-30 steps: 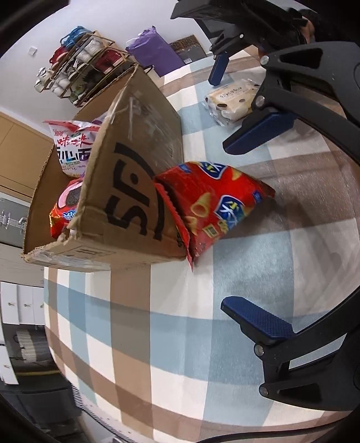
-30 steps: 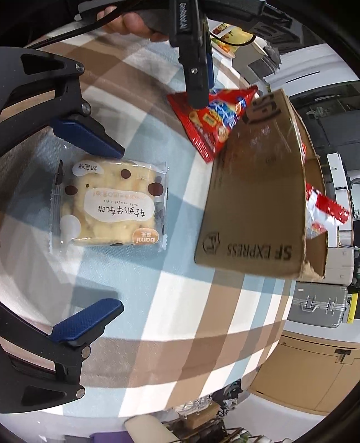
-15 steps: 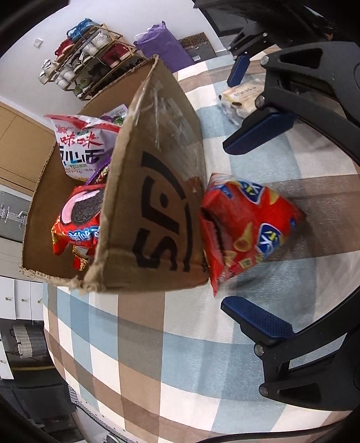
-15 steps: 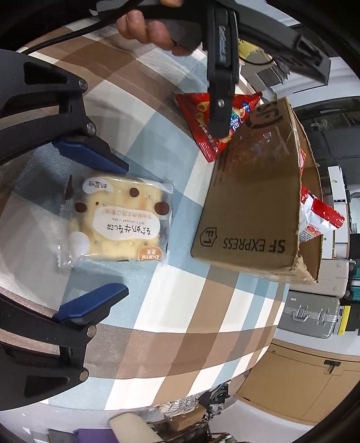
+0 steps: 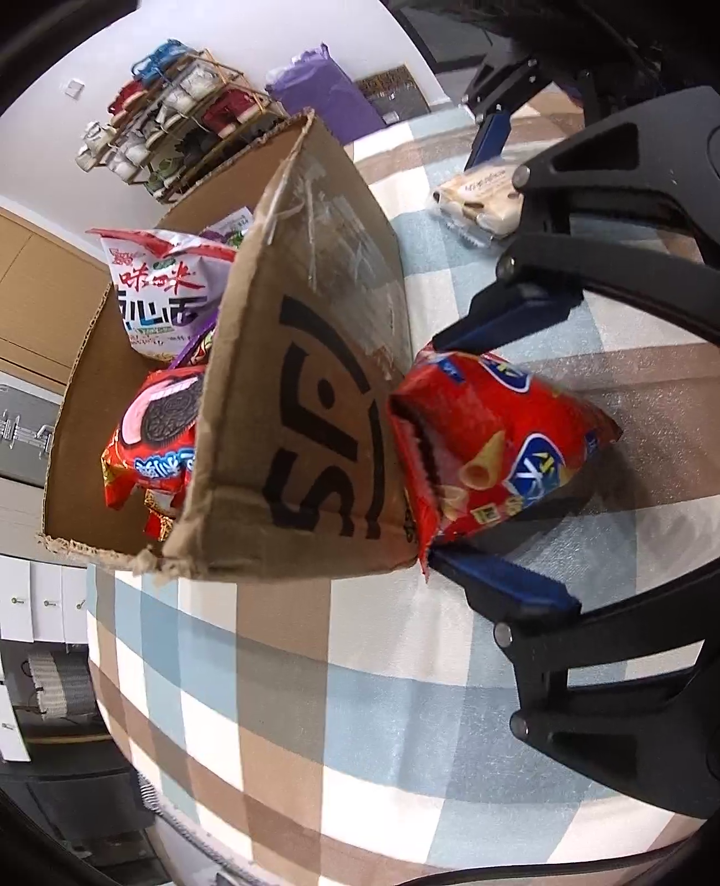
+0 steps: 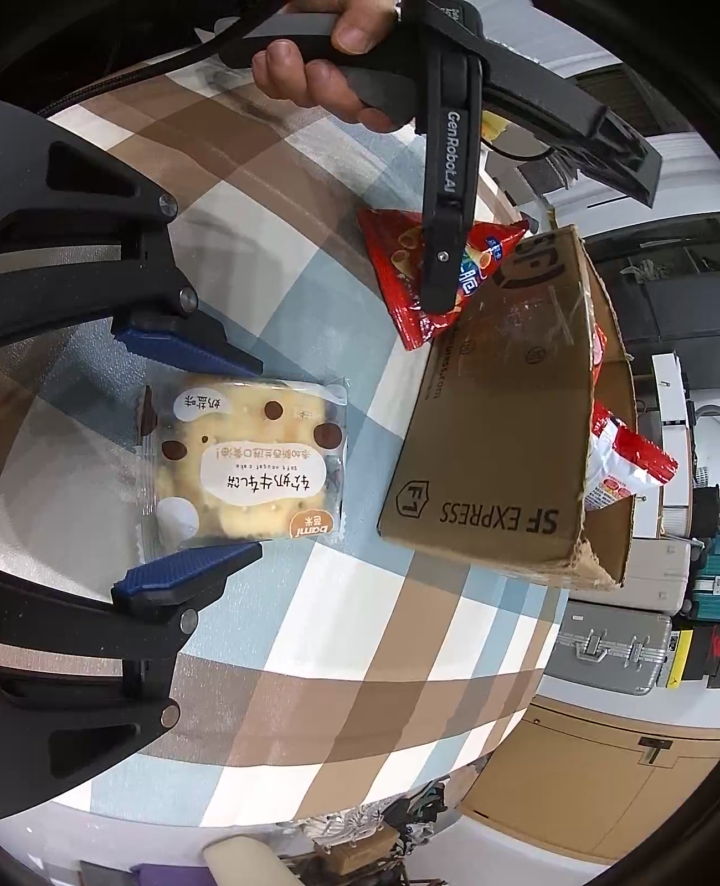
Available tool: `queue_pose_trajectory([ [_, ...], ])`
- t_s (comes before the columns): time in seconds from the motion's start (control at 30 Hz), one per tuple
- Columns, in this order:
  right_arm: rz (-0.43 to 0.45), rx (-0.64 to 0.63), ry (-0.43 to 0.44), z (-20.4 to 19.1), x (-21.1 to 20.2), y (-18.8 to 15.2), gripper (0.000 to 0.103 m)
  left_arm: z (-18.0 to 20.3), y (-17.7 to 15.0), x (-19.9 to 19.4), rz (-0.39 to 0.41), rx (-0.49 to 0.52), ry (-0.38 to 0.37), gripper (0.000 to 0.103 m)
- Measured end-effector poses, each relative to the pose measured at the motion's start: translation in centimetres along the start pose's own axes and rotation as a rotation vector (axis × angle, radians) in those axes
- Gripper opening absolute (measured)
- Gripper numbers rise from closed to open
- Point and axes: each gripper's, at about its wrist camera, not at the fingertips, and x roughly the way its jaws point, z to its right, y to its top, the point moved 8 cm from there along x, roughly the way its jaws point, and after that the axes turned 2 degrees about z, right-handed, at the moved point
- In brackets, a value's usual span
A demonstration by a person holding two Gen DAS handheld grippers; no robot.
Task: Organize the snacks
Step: 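Carry the chip bag and cream bun into the box and open both grippers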
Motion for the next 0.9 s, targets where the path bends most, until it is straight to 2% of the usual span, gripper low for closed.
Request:
queue_pose_trajectory([
  [0.3, 0.041, 0.031, 0.054, 0.3, -0.7, 0.7, 0.058, 0.6, -0.7, -1.5, 0.021, 0.030, -0.057, 0.044],
  [0.9, 0.158, 0.100, 0.076, 0.2, -3.6, 2.9, 0.058, 1.6, -0.5, -6.9, 0.126, 0.071, -0.117, 0.042],
])
